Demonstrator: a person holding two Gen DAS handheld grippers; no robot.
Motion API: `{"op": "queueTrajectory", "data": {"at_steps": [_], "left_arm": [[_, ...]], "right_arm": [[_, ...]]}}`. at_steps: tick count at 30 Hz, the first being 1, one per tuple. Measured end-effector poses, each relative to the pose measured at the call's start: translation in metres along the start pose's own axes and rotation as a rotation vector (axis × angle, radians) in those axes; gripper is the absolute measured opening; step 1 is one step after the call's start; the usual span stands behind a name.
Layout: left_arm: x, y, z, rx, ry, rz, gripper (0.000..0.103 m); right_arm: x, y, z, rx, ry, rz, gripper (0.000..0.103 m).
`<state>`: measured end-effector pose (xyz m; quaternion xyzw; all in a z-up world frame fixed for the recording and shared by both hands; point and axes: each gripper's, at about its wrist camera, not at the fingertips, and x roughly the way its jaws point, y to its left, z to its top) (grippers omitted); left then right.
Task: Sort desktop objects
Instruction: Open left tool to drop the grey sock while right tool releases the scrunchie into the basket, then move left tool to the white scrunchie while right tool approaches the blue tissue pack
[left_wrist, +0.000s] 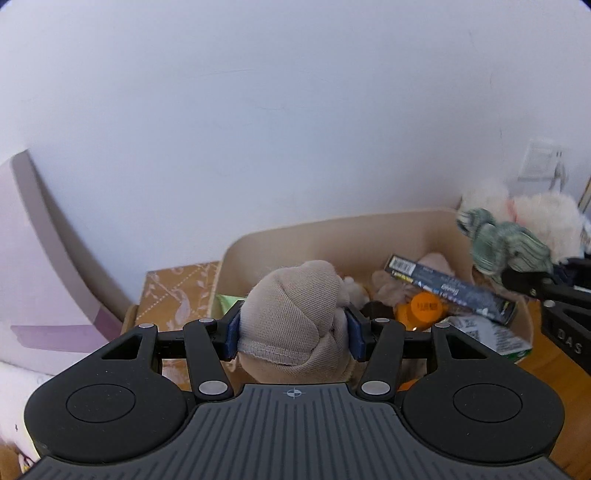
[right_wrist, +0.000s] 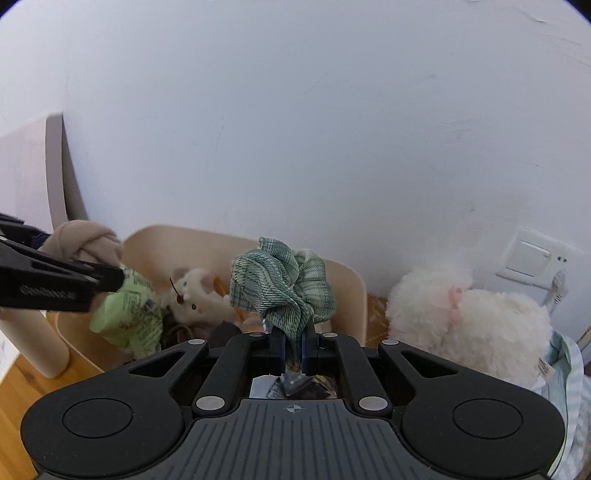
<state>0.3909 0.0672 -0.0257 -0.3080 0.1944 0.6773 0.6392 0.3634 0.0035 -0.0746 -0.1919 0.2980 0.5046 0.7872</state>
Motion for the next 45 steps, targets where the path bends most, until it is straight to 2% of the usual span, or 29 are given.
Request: {"op": "queueTrajectory", "data": {"at_steps": [8, 11, 12, 13, 14, 16, 20, 27, 30, 35, 36, 38, 43, 45], "left_arm": [[0.036, -0.009, -0.006, 0.038, 0.078, -0.040, 0.056], [0.043, -0.008, -0.011, 0.045, 0.091, -0.064, 0.058], [0.044, -0.008, -0.011, 0.044, 0.097, -0.075, 0.059], [0.044, -0.007, -0.012, 0.043, 0.101, -0.081, 0.061], [0.042, -0.006, -0.013, 0.046, 0.098, -0.083, 0.062], [0.037, -0.006, -0.015, 0.069, 0.082, -0.066, 0.076], [0.030, -0.008, -0.018, 0.133, 0.043, -0.039, 0.079], [0.013, 0.001, -0.023, 0.132, 0.033, -0.070, 0.079], [0.003, 0.005, -0.027, 0.134, 0.030, -0.079, 0.079], [-0.020, 0.017, -0.042, 0.112, 0.000, -0.090, 0.079], [-0.026, 0.022, -0.048, 0.093, -0.012, -0.091, 0.079], [-0.034, 0.030, -0.060, 0.061, -0.018, -0.092, 0.081], [-0.040, 0.048, -0.091, 0.058, 0.026, -0.075, 0.081], [-0.039, 0.056, -0.106, 0.022, 0.045, -0.067, 0.081]], "right_arm": [[0.022, 0.021, -0.004, -0.047, 0.069, 0.003, 0.009], [0.026, 0.026, -0.006, -0.057, 0.086, 0.003, 0.013], [0.026, 0.027, -0.006, -0.063, 0.087, -0.003, 0.026], [0.026, 0.029, -0.006, -0.069, 0.084, -0.007, 0.034], [0.024, 0.031, -0.007, -0.074, 0.077, -0.007, 0.037], [0.021, 0.033, -0.006, -0.085, 0.066, -0.021, 0.052], [0.011, 0.039, -0.006, -0.093, 0.044, -0.017, 0.055], [-0.017, 0.041, -0.015, -0.043, -0.006, -0.019, 0.070], [-0.031, 0.041, -0.021, -0.008, -0.023, -0.004, 0.073], [-0.054, 0.046, -0.043, 0.001, -0.053, -0.014, 0.081], [-0.057, 0.047, -0.049, 0.011, -0.051, -0.008, 0.086], [-0.058, 0.054, -0.064, 0.013, -0.038, 0.001, 0.087], [-0.063, 0.074, -0.108, 0.017, 0.038, 0.026, 0.087], [-0.059, 0.085, -0.127, 0.023, 0.073, 0.034, 0.087]]}}
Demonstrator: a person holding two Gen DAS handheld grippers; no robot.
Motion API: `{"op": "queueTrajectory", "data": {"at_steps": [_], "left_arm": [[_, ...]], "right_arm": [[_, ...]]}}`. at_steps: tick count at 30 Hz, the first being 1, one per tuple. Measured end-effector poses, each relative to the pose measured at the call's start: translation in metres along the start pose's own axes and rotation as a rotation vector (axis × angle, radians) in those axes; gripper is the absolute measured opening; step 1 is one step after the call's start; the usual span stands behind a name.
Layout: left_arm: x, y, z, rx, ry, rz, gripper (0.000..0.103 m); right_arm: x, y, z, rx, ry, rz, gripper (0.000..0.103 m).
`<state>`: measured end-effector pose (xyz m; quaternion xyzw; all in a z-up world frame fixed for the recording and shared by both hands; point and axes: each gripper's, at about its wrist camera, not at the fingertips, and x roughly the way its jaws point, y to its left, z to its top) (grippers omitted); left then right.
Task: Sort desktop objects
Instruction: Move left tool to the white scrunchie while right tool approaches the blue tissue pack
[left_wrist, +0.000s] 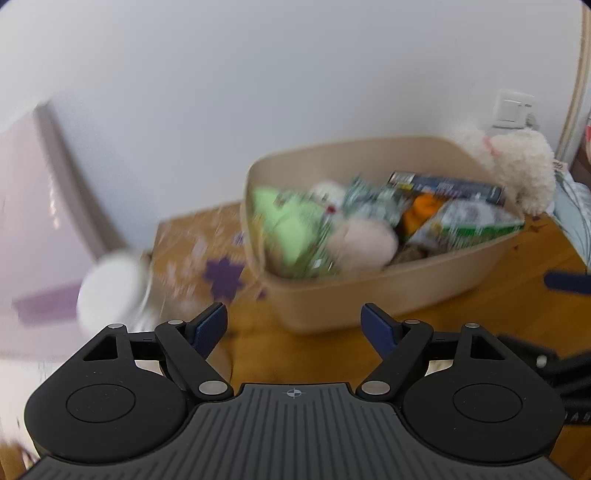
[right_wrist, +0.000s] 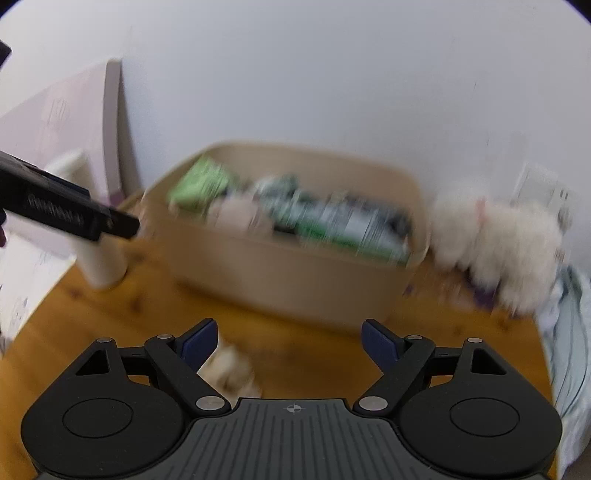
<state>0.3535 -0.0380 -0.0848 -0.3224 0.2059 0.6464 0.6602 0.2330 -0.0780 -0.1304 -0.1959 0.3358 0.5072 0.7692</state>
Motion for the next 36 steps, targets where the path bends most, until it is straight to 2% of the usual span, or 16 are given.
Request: {"op": "queueTrajectory", "data": {"at_steps": [3, 9, 13, 17, 21, 27, 32, 36], "left_arm": [[0.005, 0.012, -0.024, -0.074, 0.057, -0.020, 0.081], [0.003, 0.019, -0.071, -0.118, 0.135, 0.012, 0.081], [0.002, 0.022, -0.090, -0.156, 0.169, 0.013, 0.081], [0.004, 0.019, -0.102, -0.152, 0.198, 0.016, 0.081], [0.005, 0.012, -0.107, -0.152, 0.204, -0.001, 0.081], [0.010, -0.008, -0.107, -0.130, 0.206, -0.056, 0.081], [0.017, -0.028, -0.095, -0.138, 0.194, -0.130, 0.081], [0.025, -0.046, -0.081, -0.106, 0.174, -0.169, 0.081]], "right_arm": [[0.006, 0.013, -0.019, 0.004, 0.047, 0.012, 0.087], [0.019, 0.032, -0.045, 0.036, 0.136, 0.030, 0.087], [0.023, 0.045, -0.050, 0.026, 0.168, 0.045, 0.087], [0.030, 0.053, -0.053, 0.000, 0.189, 0.011, 0.087], [0.029, 0.043, -0.055, 0.031, 0.190, 0.000, 0.087], [0.034, 0.020, -0.063, 0.028, 0.210, -0.068, 0.087], [0.038, -0.004, -0.066, 0.044, 0.211, -0.091, 0.087], [0.042, -0.016, -0.066, 0.005, 0.211, -0.076, 0.087]]}}
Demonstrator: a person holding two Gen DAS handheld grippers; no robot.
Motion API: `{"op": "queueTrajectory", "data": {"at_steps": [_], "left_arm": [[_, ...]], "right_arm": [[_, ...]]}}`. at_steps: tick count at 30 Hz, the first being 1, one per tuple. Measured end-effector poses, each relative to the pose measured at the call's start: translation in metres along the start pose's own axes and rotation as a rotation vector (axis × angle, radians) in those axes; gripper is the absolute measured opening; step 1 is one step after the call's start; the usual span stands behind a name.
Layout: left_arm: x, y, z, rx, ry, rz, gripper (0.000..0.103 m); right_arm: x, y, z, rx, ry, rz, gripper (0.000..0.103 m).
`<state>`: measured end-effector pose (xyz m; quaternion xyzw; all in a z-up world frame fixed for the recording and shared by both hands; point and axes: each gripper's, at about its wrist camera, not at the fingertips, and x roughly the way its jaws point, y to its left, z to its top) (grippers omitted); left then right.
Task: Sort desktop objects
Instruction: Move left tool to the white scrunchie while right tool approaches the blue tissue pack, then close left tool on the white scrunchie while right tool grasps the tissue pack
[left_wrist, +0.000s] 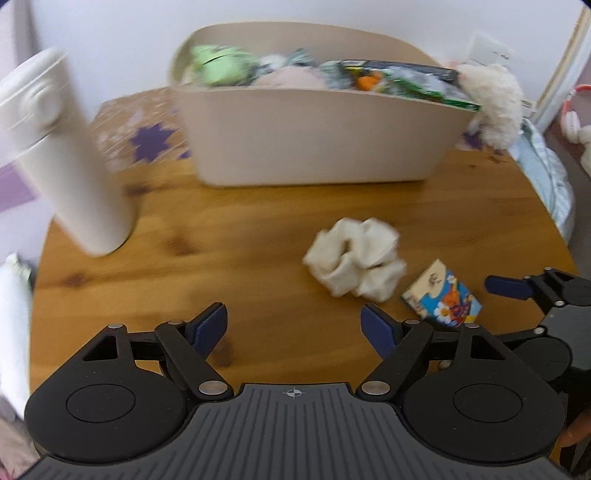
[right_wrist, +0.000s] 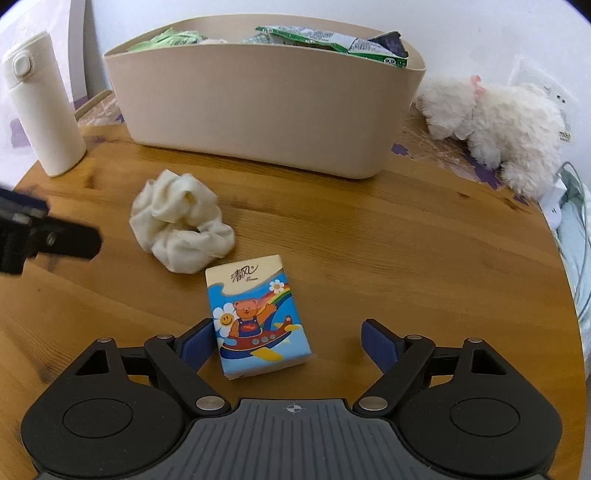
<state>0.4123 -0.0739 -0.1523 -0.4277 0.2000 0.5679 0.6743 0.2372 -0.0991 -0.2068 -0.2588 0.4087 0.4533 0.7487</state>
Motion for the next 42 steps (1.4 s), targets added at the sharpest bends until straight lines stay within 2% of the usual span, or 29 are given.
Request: {"op": "queueTrajectory", "data": {"at_steps": [9, 14, 21, 26, 28, 29, 31, 32, 34, 35, 37, 42], "left_arm": [[0.027, -0.031, 0.027, 0.051, 0.018, -0.046, 0.081], [0.046, -0.039, 0.035, 0.036, 0.048, -0.062, 0.081], [0.067, -0.050, 0.036, 0.084, 0.088, -0.040, 0.081], [0.076, -0.051, 0.037, 0.039, 0.102, -0.026, 0.081], [0.076, -0.051, 0.039, 0.036, 0.097, -0.044, 0.079], [0.076, -0.051, 0.040, 0.035, 0.098, -0.057, 0.077], [0.076, -0.052, 0.040, 0.032, 0.103, -0.072, 0.063], [0.076, -0.052, 0.039, 0.032, 0.107, -0.076, 0.063], [0.074, -0.053, 0.039, 0.047, 0.104, -0.084, 0.047], [0.073, -0.053, 0.038, 0.052, 0.106, -0.093, 0.044], [0.072, -0.052, 0.038, 0.045, 0.119, -0.121, 0.026], [0.069, -0.054, 0.032, 0.035, 0.127, -0.131, 0.017]], "right_arm": [[0.008, -0.023, 0.010, -0.017, -0.006, 0.007, 0.087], [0.012, -0.034, 0.009, 0.011, -0.011, 0.028, 0.087], [0.015, -0.037, 0.013, -0.034, -0.023, 0.033, 0.087], [0.014, -0.035, 0.015, -0.049, -0.024, 0.046, 0.082], [0.014, -0.035, 0.016, -0.039, -0.020, 0.062, 0.077], [0.013, -0.035, 0.016, -0.035, -0.020, 0.069, 0.076], [0.012, -0.036, 0.015, -0.026, -0.018, 0.090, 0.068], [0.011, -0.036, 0.015, -0.024, -0.019, 0.095, 0.065], [0.009, -0.035, 0.016, -0.028, -0.019, 0.105, 0.045], [0.008, -0.034, 0.015, -0.029, -0.018, 0.107, 0.042], [0.007, -0.034, 0.015, -0.028, -0.011, 0.109, 0.042], [0.002, -0.032, 0.009, -0.038, -0.001, 0.107, 0.042]]}}
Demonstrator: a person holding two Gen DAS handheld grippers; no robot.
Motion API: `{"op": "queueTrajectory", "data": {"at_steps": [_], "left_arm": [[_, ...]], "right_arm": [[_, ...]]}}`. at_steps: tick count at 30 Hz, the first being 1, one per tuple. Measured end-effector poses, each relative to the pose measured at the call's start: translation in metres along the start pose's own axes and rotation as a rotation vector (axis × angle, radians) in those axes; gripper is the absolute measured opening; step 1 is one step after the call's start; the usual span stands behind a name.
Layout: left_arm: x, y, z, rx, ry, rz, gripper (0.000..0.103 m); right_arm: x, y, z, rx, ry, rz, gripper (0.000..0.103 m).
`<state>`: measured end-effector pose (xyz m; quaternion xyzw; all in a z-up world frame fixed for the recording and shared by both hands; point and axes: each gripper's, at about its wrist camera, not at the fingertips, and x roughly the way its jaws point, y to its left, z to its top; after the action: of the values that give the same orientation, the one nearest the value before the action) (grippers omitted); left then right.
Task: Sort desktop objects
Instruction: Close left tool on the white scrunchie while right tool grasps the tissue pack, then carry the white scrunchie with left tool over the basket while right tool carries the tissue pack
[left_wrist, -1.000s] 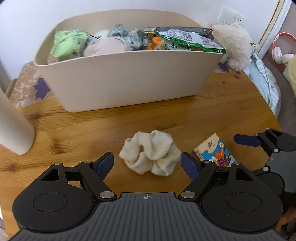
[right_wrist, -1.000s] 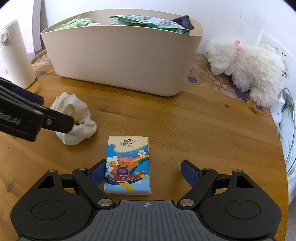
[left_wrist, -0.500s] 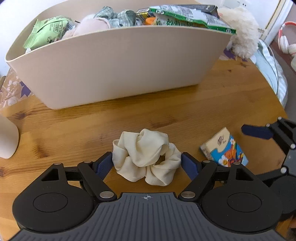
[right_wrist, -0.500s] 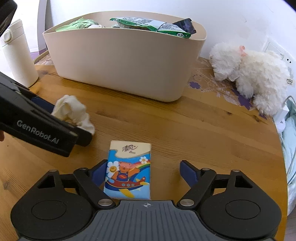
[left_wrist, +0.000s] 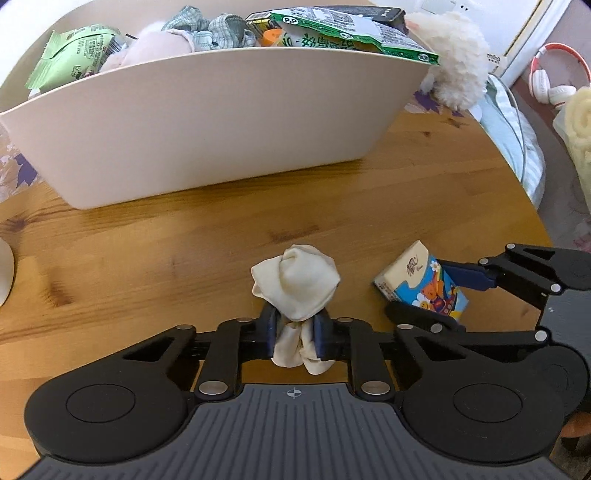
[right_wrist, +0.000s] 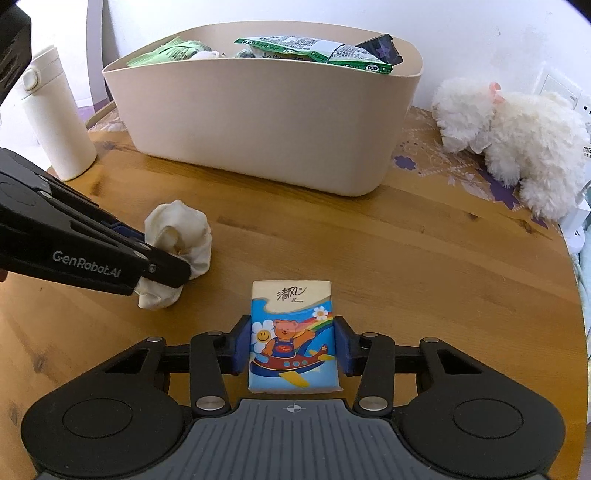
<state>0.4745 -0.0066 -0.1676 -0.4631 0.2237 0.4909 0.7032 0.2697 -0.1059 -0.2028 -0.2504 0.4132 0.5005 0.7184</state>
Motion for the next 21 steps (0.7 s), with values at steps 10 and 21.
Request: {"op": "queueTrajectory", "data": {"at_steps": [10, 21], "left_arm": [[-0.030, -0.008, -0.016, 0.034, -0.048, -0.025, 0.014], [-0.086, 0.001, -0.008, 0.084, -0.167, -0.004, 0.014]], "right_arm": [[-0.036, -0.008, -0.002, 0.001, -0.068, 0.024, 0.042], [-0.083, -0.028, 0.031, -0.013, -0.181, -0.023, 0.042]]}}
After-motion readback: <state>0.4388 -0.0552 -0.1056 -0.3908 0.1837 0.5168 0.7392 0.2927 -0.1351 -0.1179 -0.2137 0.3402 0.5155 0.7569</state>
